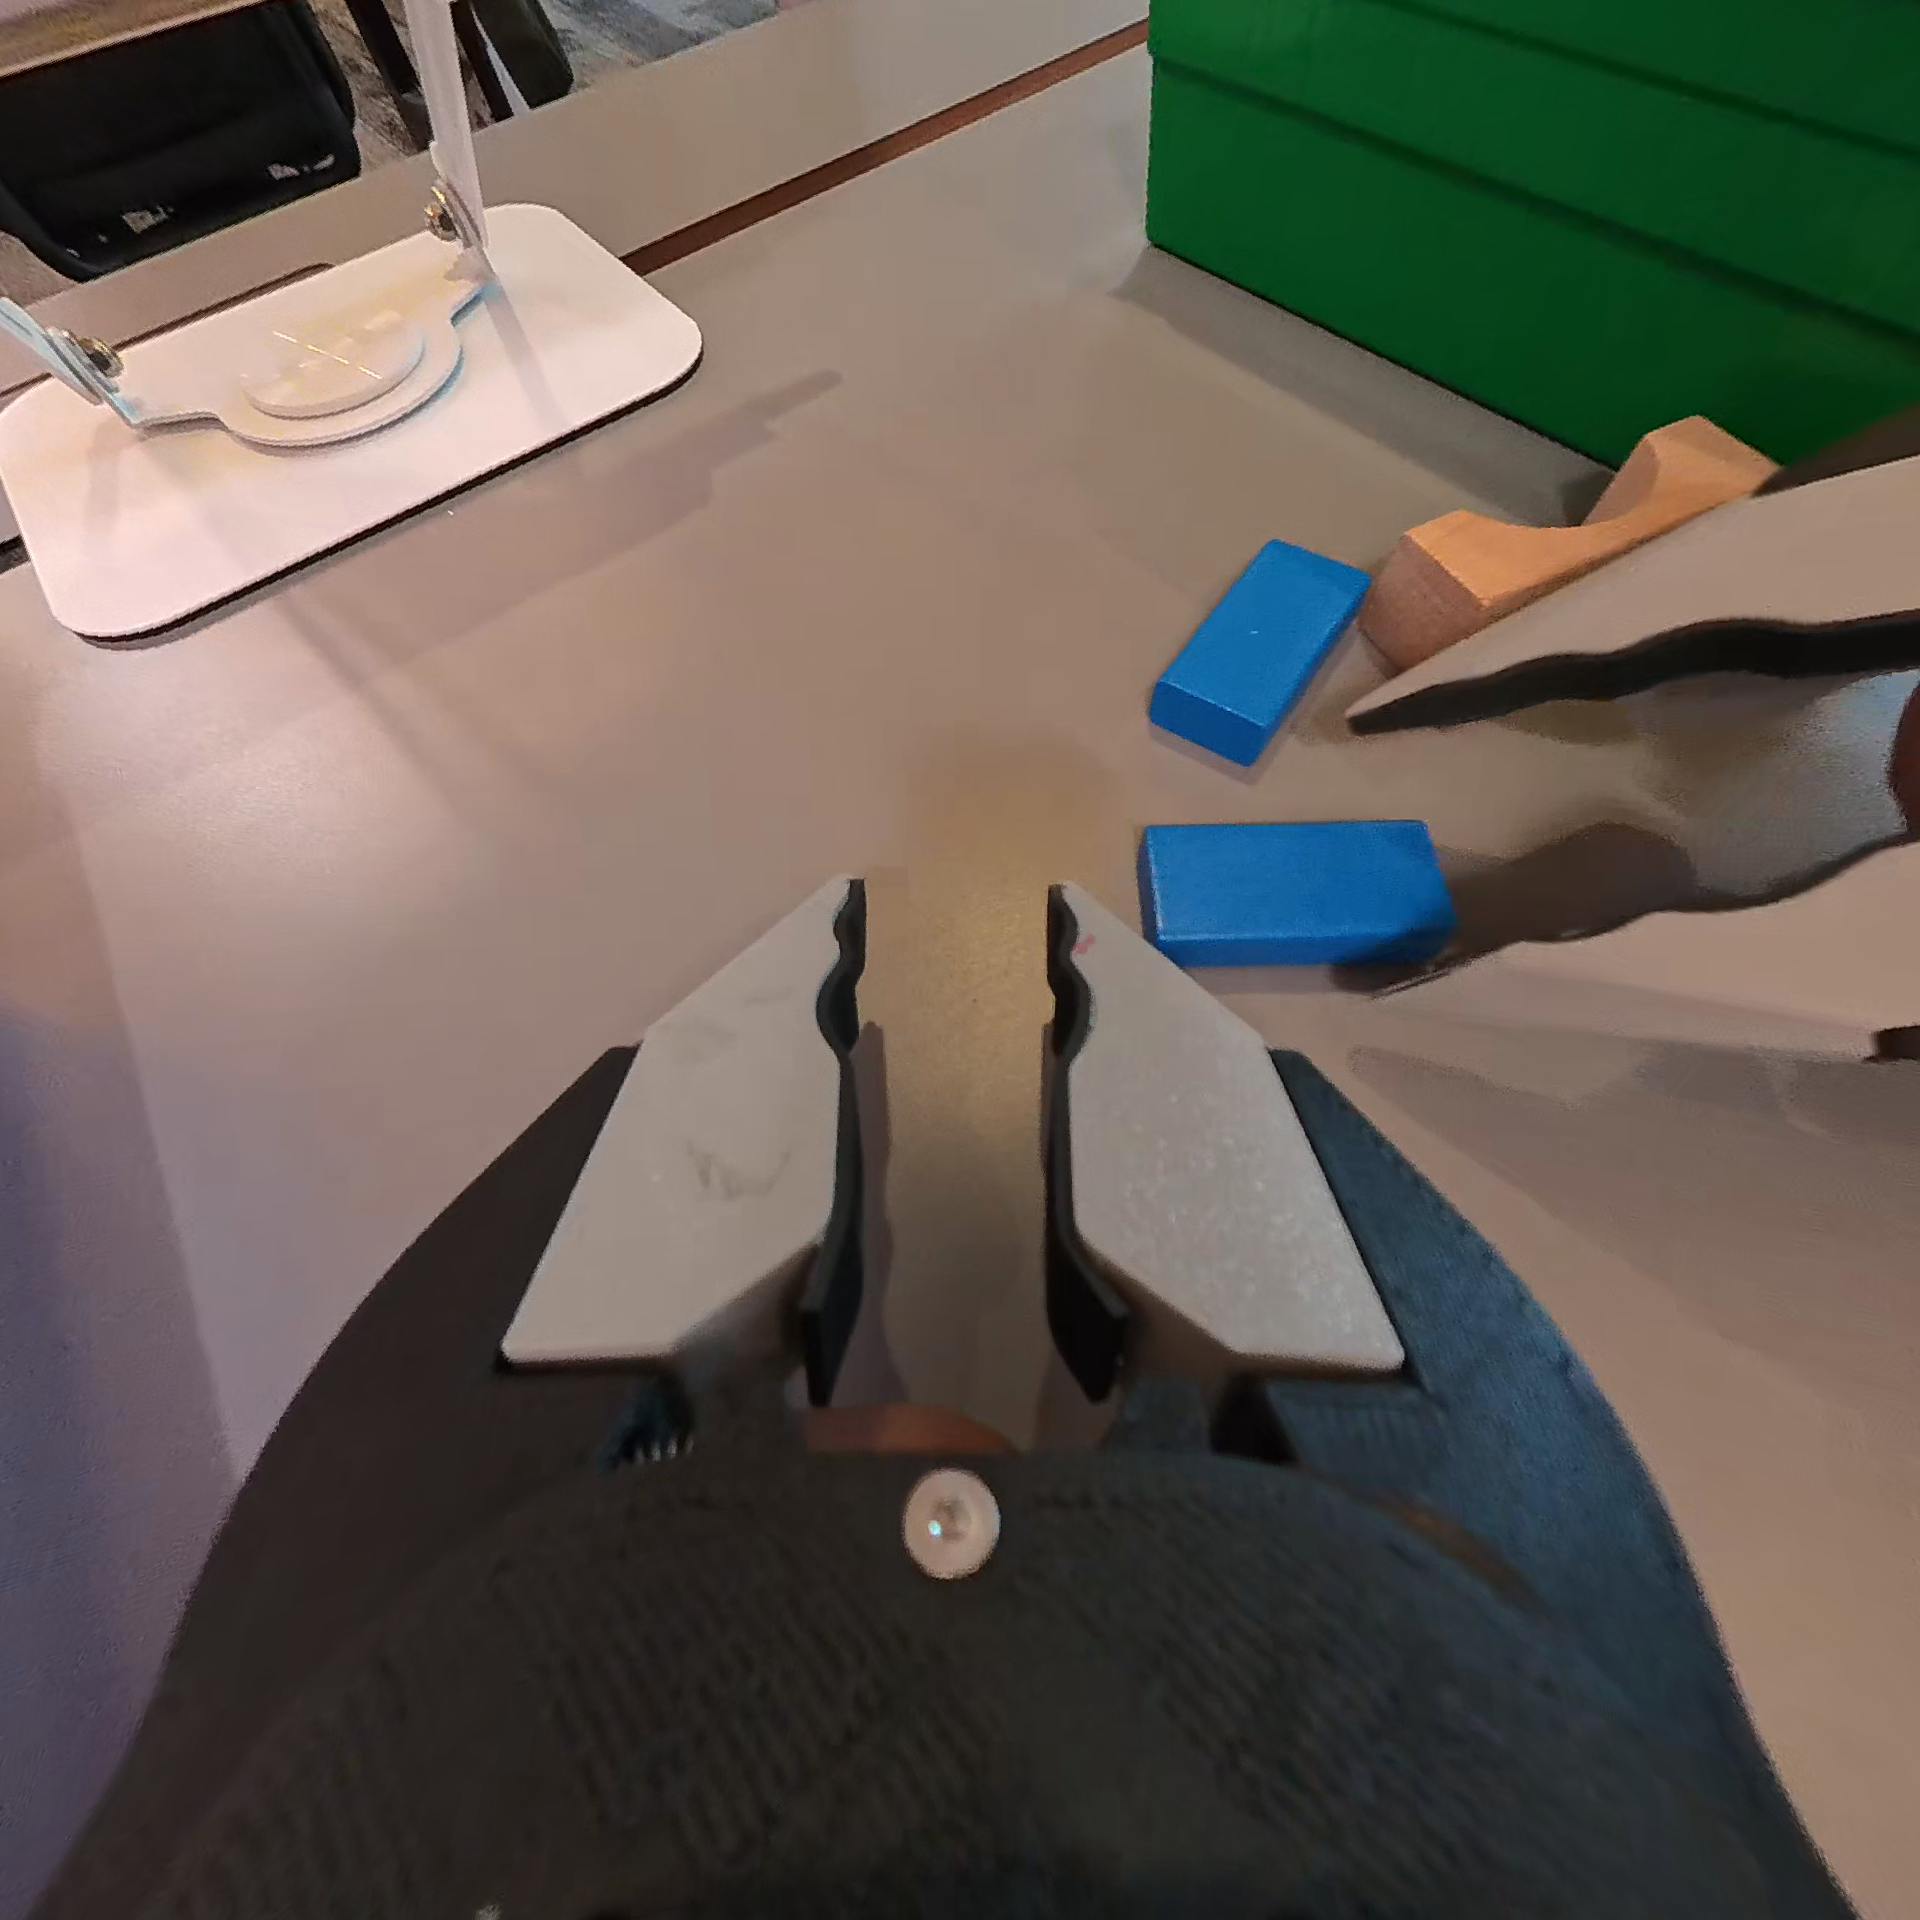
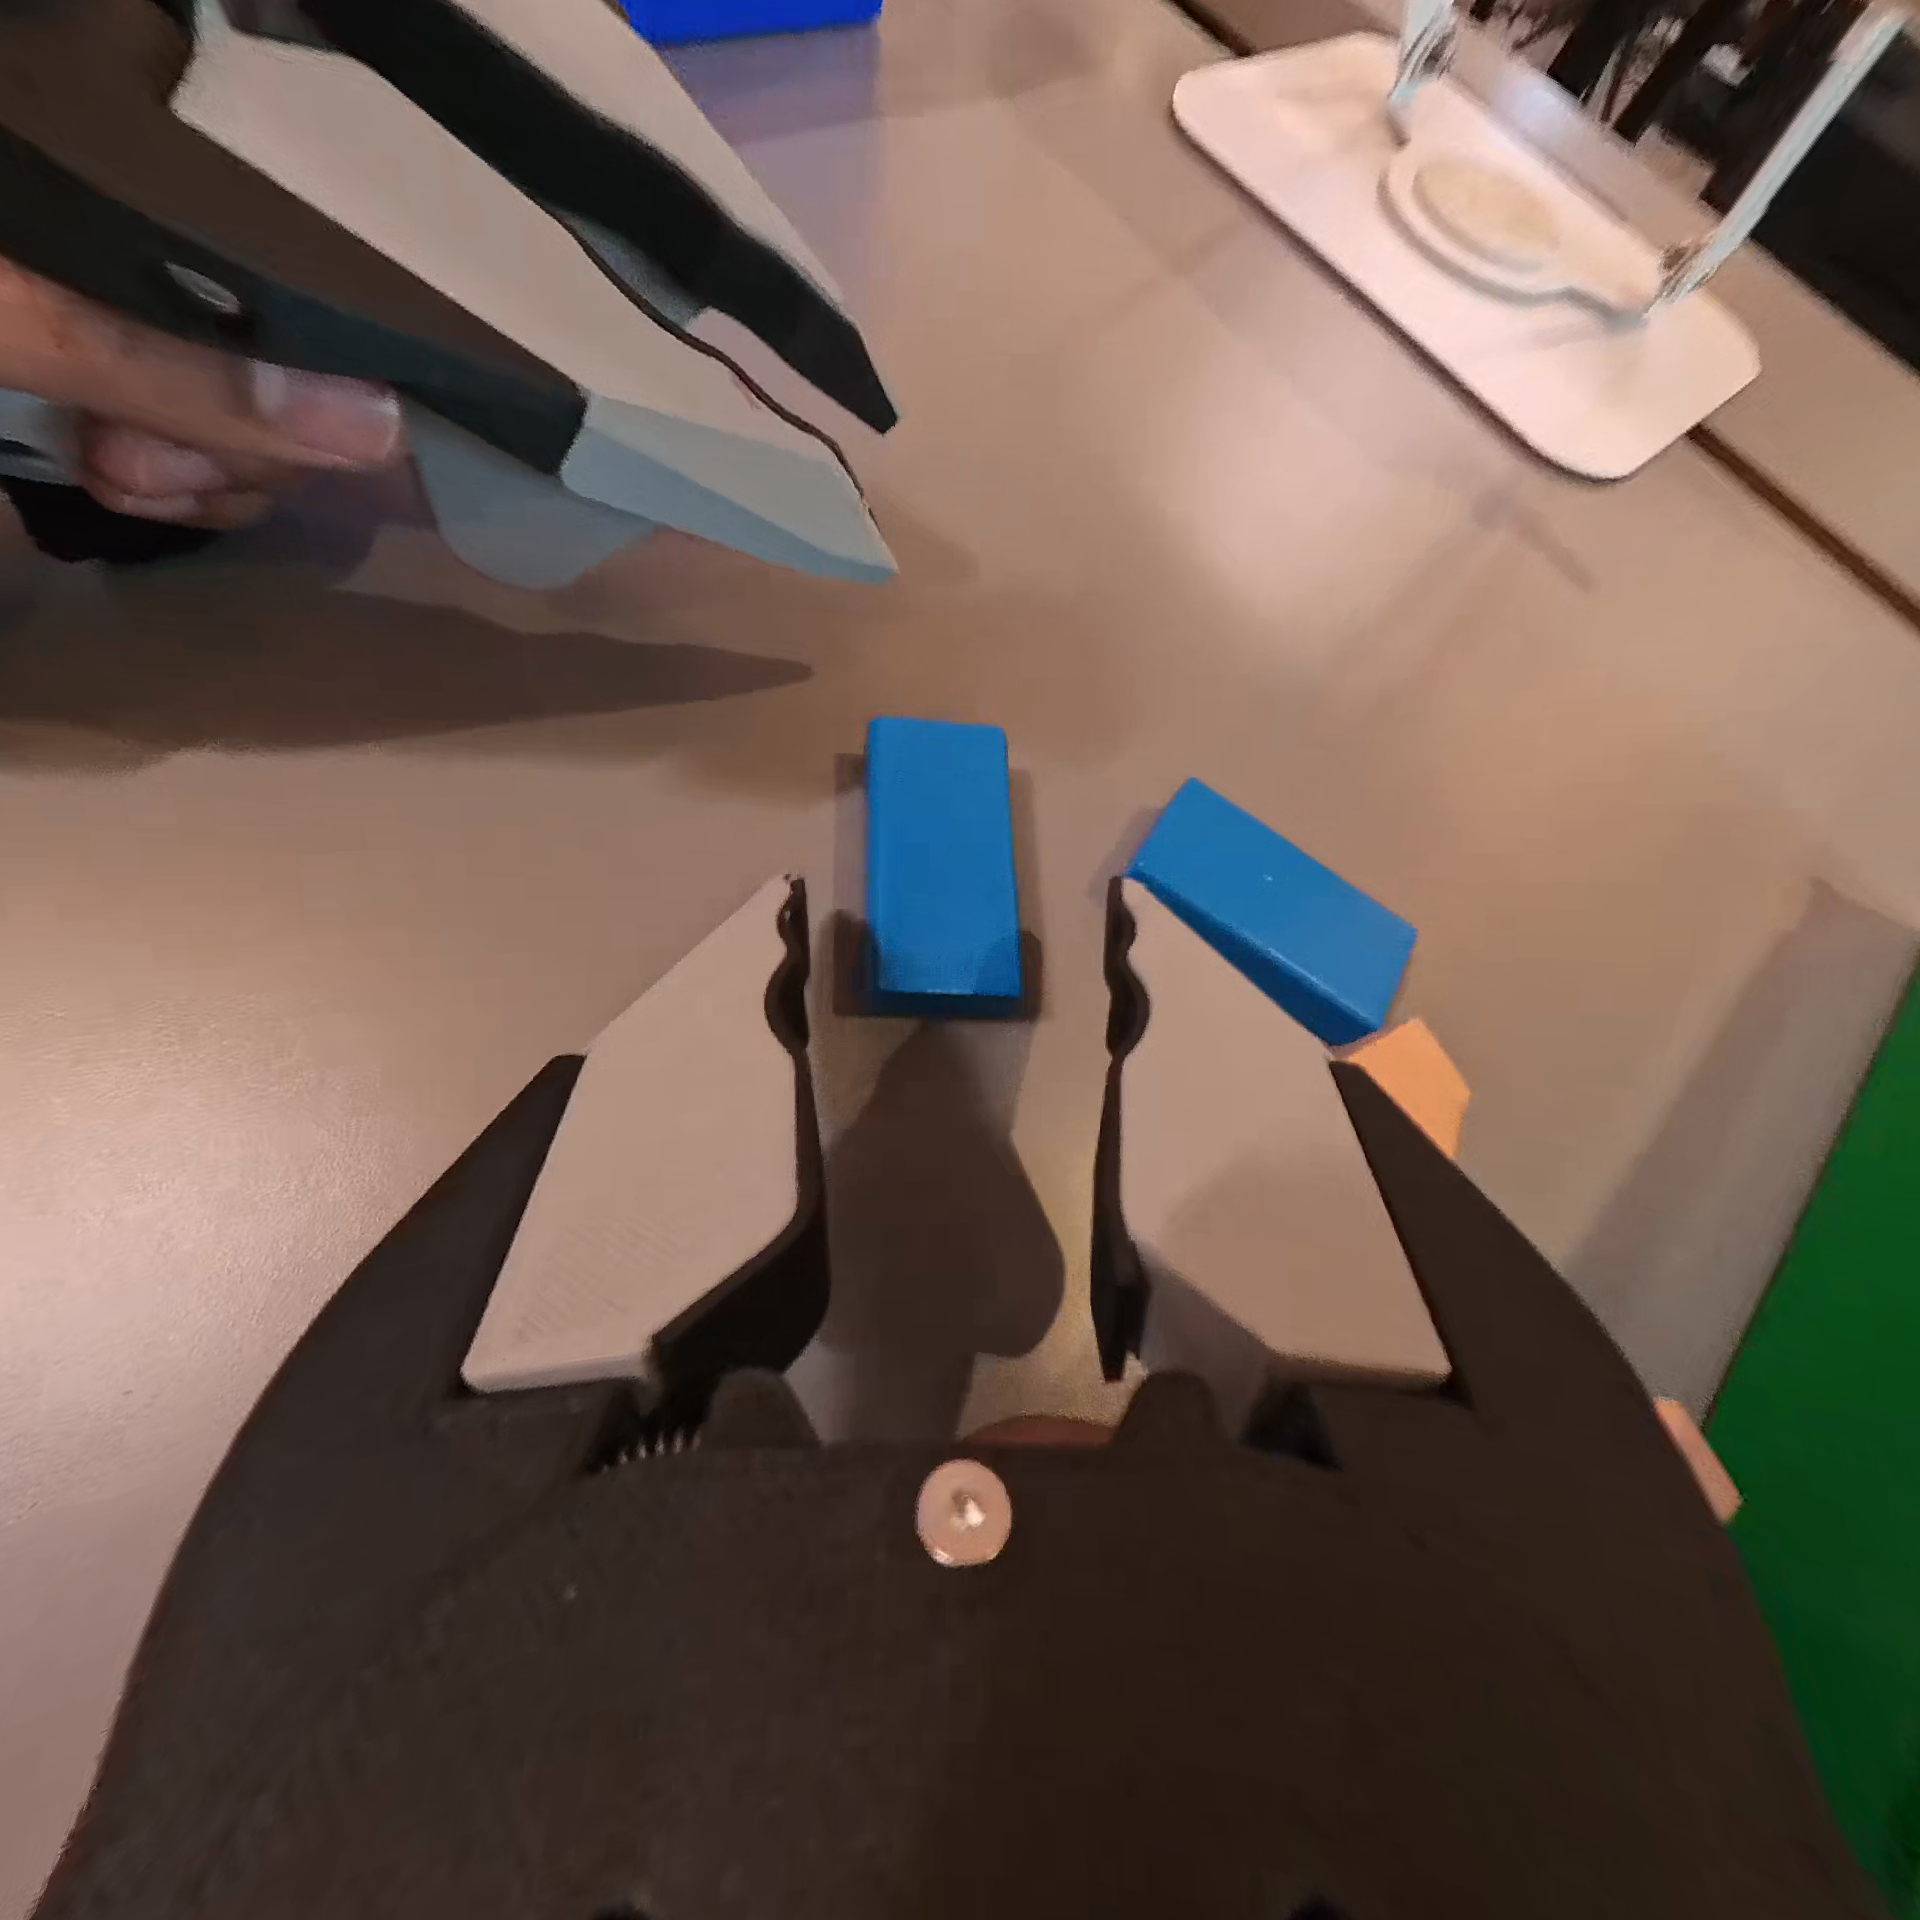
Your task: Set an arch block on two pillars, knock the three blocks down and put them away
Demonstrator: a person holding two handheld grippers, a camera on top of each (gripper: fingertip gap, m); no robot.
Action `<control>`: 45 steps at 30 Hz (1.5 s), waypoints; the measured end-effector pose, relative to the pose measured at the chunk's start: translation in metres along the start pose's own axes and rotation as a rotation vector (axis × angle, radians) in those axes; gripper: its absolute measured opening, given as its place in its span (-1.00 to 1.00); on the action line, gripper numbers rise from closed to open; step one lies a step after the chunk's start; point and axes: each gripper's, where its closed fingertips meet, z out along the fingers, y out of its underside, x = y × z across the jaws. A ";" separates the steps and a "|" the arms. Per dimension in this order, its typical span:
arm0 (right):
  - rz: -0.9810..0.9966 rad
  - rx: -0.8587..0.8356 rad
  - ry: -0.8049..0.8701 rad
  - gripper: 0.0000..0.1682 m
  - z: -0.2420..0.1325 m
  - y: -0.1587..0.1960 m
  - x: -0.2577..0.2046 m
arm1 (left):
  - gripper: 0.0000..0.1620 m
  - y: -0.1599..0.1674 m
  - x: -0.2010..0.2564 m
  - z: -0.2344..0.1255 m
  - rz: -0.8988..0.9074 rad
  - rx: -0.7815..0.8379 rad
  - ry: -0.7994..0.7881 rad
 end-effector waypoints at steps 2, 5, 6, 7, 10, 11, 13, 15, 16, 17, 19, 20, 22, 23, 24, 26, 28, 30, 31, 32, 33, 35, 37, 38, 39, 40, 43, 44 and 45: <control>0.010 -0.051 -0.019 -0.43 0.006 0.005 -0.001 | -0.60 0.000 0.000 0.000 -0.005 0.000 0.003; 0.010 -0.079 -0.053 -0.66 0.011 0.008 -0.005 | -0.60 0.000 0.000 0.000 0.001 -0.003 0.003; 0.012 -0.078 -0.059 -0.66 0.011 0.008 -0.006 | -0.60 0.001 0.001 0.000 0.005 -0.004 0.002; 0.009 -0.078 -0.056 -0.66 0.010 0.007 -0.006 | -0.60 0.001 0.001 0.001 0.008 -0.005 0.001; -0.043 -0.045 -0.009 -0.66 0.007 0.003 -0.005 | -0.60 0.001 0.001 0.001 0.011 -0.006 0.003; -0.061 -0.030 0.005 -0.66 0.006 0.001 -0.005 | -0.60 0.001 0.001 0.001 0.012 -0.007 0.003; -0.083 -0.005 0.027 -0.66 0.003 -0.002 -0.005 | -0.59 0.001 0.002 0.001 0.016 -0.008 0.003; -0.086 0.024 0.042 -0.66 0.000 -0.005 -0.004 | -0.59 0.001 0.002 0.001 0.018 -0.008 0.002; -0.083 0.039 0.045 -0.66 -0.002 -0.007 -0.004 | -0.59 0.001 0.002 0.001 0.019 -0.008 0.002; -0.078 0.053 0.048 -0.66 -0.005 -0.009 -0.003 | -0.59 0.001 0.002 0.001 0.018 -0.007 0.002; -0.065 0.081 0.059 -0.66 -0.009 -0.011 -0.001 | -0.59 0.001 0.002 0.001 0.017 -0.007 0.003; -0.059 0.095 0.065 -0.66 -0.011 -0.013 0.001 | -0.60 0.001 0.002 0.001 0.016 -0.007 0.004; -0.050 0.116 0.077 -0.66 -0.015 -0.015 0.004 | -0.60 0.001 0.002 0.001 0.017 -0.008 0.005; -0.047 0.126 0.085 -0.66 -0.017 -0.016 0.005 | -0.60 0.001 0.002 0.001 0.019 -0.009 0.005; -0.046 0.137 0.093 -0.66 -0.019 -0.018 0.007 | -0.60 0.001 0.002 0.001 0.020 -0.009 0.005; -0.046 0.170 0.114 -0.66 -0.026 -0.023 0.010 | -0.60 0.001 0.003 0.001 0.021 -0.010 0.005; -0.051 0.220 0.156 -0.66 -0.037 -0.031 0.016 | -0.60 0.001 0.002 0.001 0.019 -0.009 0.005; -0.037 0.284 0.228 -0.67 -0.057 -0.040 0.028 | -0.59 0.001 0.002 0.001 0.016 -0.009 0.007; -0.010 0.326 0.241 -0.66 -0.070 -0.046 0.032 | -0.60 0.001 0.002 0.001 0.014 -0.009 0.008; 0.021 0.364 0.244 -0.66 -0.084 -0.052 0.035 | -0.60 0.001 0.003 0.001 0.014 -0.010 0.010; 0.041 0.388 0.261 -0.66 -0.099 -0.056 0.041 | -0.60 0.002 0.003 0.001 0.015 -0.011 0.011; 0.060 0.402 0.351 -0.66 -0.129 -0.059 0.064 | -0.60 0.002 0.004 0.001 0.025 -0.016 0.012; 0.101 0.409 0.438 -0.66 -0.159 -0.056 0.098 | -0.60 0.003 0.006 0.002 0.040 -0.022 0.012; 0.137 0.409 0.476 -0.66 -0.171 -0.051 0.117 | -0.60 0.003 0.007 0.002 0.049 -0.023 0.010; 0.186 0.405 0.505 -0.66 -0.181 -0.044 0.137 | -0.59 0.003 0.008 0.002 0.057 -0.024 0.007; 0.230 0.403 0.526 -0.66 -0.189 -0.036 0.154 | -0.59 0.003 0.008 0.002 0.063 -0.024 0.004; 0.303 0.326 0.569 -0.66 -0.194 -0.006 0.191 | -0.59 0.003 0.008 0.002 0.062 -0.023 0.003; 0.319 0.276 0.558 -0.66 -0.189 0.005 0.197 | -0.59 0.003 0.007 0.002 0.055 -0.022 0.004; 0.346 0.198 0.527 -0.66 -0.178 0.019 0.201 | -0.60 0.003 0.007 0.002 0.048 -0.021 0.006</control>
